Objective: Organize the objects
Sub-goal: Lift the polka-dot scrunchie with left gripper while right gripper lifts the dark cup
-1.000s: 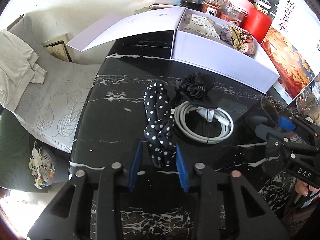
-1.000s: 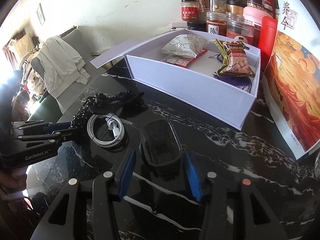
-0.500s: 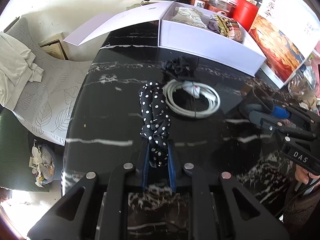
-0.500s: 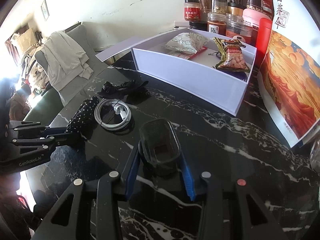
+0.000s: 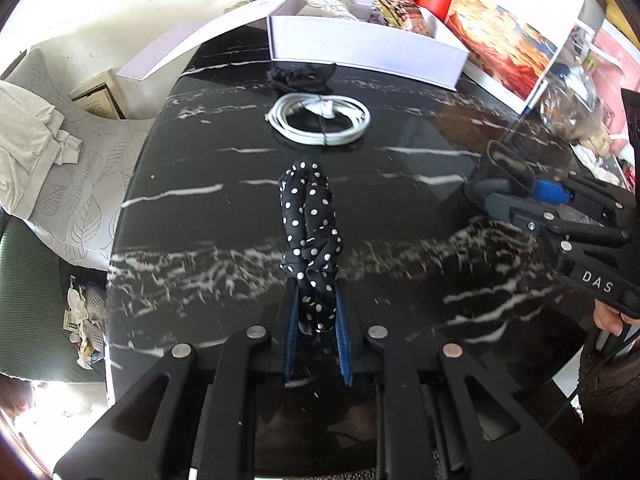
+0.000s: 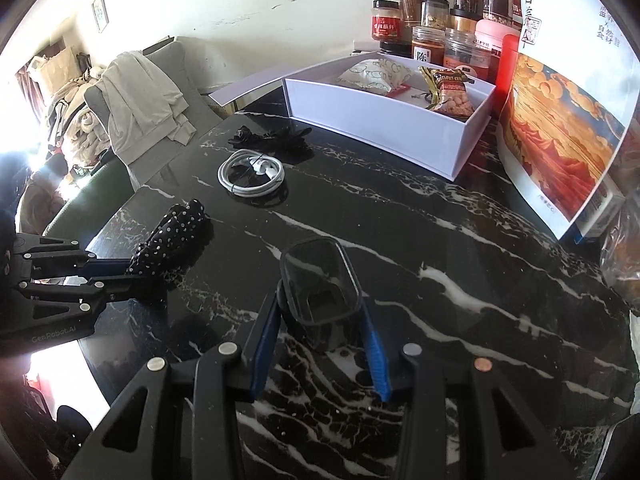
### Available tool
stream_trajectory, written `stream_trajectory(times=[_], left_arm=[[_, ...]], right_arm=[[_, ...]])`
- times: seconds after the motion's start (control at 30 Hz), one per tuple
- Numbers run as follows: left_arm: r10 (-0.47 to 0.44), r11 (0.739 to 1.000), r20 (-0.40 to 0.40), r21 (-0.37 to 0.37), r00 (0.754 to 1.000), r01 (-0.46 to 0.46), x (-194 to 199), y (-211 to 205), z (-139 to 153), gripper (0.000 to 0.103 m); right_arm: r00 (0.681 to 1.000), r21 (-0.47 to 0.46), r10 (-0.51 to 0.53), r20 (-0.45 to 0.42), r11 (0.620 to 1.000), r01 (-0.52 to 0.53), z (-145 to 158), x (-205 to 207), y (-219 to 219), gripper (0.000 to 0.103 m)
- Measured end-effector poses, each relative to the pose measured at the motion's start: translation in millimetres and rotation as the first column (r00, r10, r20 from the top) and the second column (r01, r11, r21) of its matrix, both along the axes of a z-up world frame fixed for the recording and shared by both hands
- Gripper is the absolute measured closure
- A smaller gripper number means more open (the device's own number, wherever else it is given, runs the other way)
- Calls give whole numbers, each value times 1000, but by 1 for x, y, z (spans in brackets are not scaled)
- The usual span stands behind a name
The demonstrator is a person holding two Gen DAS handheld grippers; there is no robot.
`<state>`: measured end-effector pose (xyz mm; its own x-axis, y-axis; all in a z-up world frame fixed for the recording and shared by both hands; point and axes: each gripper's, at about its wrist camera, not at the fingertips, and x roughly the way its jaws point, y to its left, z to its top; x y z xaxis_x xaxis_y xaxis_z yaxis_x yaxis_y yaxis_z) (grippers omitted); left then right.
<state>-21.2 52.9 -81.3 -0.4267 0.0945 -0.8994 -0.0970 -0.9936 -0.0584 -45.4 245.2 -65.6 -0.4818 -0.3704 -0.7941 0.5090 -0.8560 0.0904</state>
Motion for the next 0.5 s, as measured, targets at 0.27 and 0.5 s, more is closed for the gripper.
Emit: stream_trajectory(times=[0.27, 0.5], left_arm=[[-3, 1000, -9, -7, 1000, 3, 13, 9, 1, 85], [-1, 1000, -35, -30, 999, 0, 0, 13, -1, 67]], right_arm=[[1000, 3, 6, -9, 1000, -6, 0, 9, 4, 61], [999, 6, 31, -13, 1000, -31, -4, 9, -3, 51]])
